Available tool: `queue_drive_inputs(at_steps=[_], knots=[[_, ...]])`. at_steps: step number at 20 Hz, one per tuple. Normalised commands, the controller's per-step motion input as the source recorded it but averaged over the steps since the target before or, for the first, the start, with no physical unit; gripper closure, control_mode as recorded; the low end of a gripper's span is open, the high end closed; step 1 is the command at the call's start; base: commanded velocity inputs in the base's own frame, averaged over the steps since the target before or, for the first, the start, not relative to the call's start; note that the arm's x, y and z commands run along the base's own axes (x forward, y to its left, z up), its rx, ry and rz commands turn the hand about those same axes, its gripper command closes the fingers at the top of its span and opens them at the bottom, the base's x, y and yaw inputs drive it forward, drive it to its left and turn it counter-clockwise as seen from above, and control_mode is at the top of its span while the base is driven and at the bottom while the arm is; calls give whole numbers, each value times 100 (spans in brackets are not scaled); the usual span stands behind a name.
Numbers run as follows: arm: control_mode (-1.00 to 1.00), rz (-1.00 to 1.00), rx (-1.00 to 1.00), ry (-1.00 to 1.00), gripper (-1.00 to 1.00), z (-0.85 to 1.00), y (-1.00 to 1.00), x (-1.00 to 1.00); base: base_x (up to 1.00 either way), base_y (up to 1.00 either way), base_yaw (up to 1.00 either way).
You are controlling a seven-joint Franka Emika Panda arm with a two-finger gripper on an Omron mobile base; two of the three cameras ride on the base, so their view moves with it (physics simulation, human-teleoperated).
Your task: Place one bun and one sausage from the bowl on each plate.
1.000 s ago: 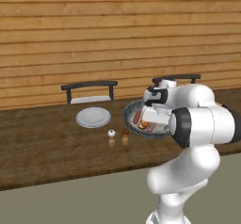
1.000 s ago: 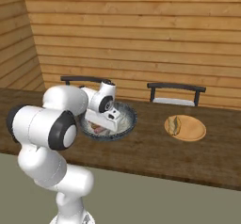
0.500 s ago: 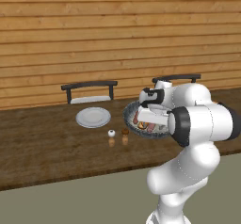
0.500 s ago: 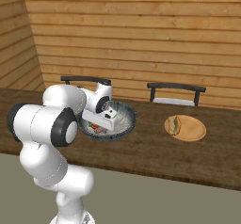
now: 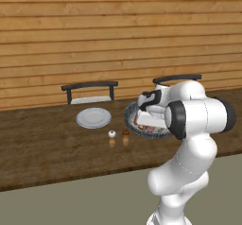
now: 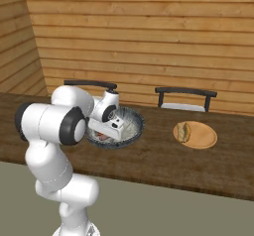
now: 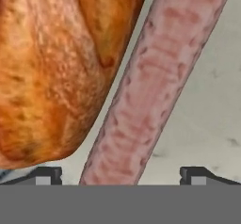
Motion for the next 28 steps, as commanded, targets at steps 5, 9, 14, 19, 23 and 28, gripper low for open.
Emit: queue_drive_inputs(at_steps=[5, 9, 14, 19, 23, 28], knots=[[-100, 0, 0, -1, -100, -4, 0, 2, 0, 0, 0], [-100, 0, 0, 0, -100, 0, 0, 0, 0, 0, 0], [-100, 0, 0, 0, 100, 0, 0, 0, 0, 0, 0], [-100, 0, 0, 0, 100, 0, 0, 0, 0, 0, 0], [-100, 0, 0, 0, 100, 0, 0, 0, 0, 0, 0], [-100, 0, 0, -2, 100, 39, -17, -28, 0, 0, 0]])
